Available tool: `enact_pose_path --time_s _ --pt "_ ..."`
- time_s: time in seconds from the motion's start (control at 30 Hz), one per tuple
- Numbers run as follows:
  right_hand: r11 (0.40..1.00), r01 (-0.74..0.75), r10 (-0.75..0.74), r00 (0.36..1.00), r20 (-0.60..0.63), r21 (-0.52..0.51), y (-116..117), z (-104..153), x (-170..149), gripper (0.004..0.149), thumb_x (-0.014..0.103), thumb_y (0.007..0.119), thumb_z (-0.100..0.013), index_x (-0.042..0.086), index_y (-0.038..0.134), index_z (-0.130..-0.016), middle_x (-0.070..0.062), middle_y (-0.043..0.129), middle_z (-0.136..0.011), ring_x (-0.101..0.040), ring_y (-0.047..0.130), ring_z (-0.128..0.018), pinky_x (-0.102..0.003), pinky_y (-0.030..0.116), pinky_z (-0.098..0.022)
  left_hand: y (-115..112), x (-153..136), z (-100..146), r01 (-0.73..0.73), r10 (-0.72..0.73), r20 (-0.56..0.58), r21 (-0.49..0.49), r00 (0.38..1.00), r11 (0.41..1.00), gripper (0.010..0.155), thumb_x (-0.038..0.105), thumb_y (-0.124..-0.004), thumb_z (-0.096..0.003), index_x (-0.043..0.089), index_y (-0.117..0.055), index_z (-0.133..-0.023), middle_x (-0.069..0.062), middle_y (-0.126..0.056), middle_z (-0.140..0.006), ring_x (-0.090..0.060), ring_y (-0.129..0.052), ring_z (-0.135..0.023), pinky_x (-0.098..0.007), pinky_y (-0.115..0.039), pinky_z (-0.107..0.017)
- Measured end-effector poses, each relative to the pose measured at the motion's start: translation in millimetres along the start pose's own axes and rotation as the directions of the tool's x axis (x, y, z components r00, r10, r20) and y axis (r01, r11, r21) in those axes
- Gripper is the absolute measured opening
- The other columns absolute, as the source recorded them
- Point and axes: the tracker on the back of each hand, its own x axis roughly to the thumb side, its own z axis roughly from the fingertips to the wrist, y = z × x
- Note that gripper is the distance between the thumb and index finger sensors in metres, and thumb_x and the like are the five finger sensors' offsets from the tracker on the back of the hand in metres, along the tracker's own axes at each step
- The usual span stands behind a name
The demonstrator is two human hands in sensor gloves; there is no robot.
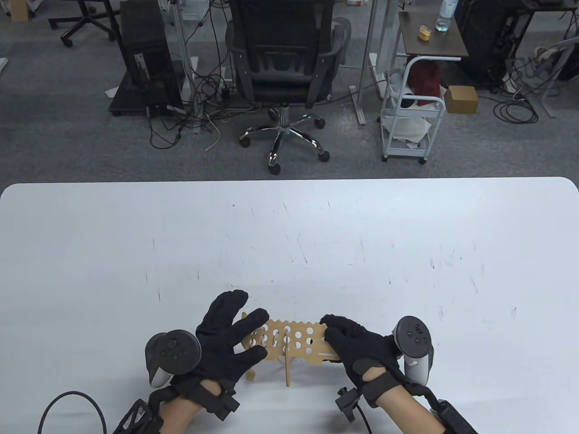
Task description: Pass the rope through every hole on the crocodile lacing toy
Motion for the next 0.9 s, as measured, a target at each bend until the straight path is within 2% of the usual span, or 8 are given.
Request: enact_pose_path --time_s 0.4,0.57,0.67,0.77,0.9 --pt "0.997 0.061 -0.059 0.997 -0.049 0.037 6.8 0.7 -5.1 0.05 0.032 0.081 -0.047 0.002 0.075 -0.087 -0.014 0.102 -0.068 -0.028 0.109 -0.048 -0.044 0.085 -0.038 -19.2 26.9 0.5 0.259 -0.253 0.101 -0.055 0.962 0.964 0.069 0.063 -0.091 -0.0348 0.056 -0.068 -0.099 0.0 -0.033 -0.12 -0.036 -0.019 -0.111 -0.061 -0.019 -0.079" --pt "0.994 0.094 -0.09 0.994 -0.065 0.057 9.3 1.1 -6.4 0.05 0.032 0.081 -0.047 0.002 0.075 -0.087 -0.014 0.102 -0.068 -0.028 0.109 -0.048 -0.044 0.085 -0.038 -21.5 29.1 0.3 0.316 -0.309 0.11 -0.044 0.945 0.948 0.071 0.062 -0.094 -0.0332 0.056 -0.068 -0.099 0.0 -0.034 -0.12 -0.036 -0.021 -0.111 -0.061 -0.02 -0.079" --pt "0.99 0.112 -0.105 0.991 -0.081 0.09 12.2 1.4 -7.1 0.051 0.032 0.081 -0.047 0.002 0.075 -0.088 -0.014 0.101 -0.069 -0.028 0.109 -0.048 -0.044 0.085 -0.038 -24.9 29.1 -0.7 0.321 -0.313 0.11 -0.07 0.943 0.944 0.076 0.062 -0.095 -0.032 0.055 -0.064 -0.101 0.0 -0.032 -0.12 -0.036 -0.021 -0.111 -0.061 -0.02 -0.079" --pt "0.99 0.109 -0.102 0.992 -0.078 0.093 12.9 1.4 -7.1 0.051 0.032 0.081 -0.047 0.002 0.074 -0.088 -0.014 0.101 -0.069 -0.028 0.109 -0.048 -0.044 0.085 -0.038 -25.4 29.2 -0.8 0.347 -0.34 0.11 -0.059 0.934 0.936 0.075 0.06 -0.096 -0.0325 0.056 -0.064 -0.1 0.0 -0.034 -0.12 -0.036 -0.023 -0.111 -0.061 -0.021 -0.079" --pt "0.989 0.114 -0.106 0.991 -0.076 0.099 12.4 1.0 -7.4 0.051 0.032 0.08 -0.047 0.002 0.074 -0.088 -0.014 0.101 -0.069 -0.028 0.109 -0.048 -0.044 0.085 -0.038 -23.8 29.2 -0.4 0.309 -0.304 0.107 -0.039 0.947 0.95 0.07 0.059 -0.095 -0.0337 0.055 -0.068 -0.099 -0.001 -0.039 -0.119 -0.036 -0.028 -0.111 -0.061 -0.023 -0.079"
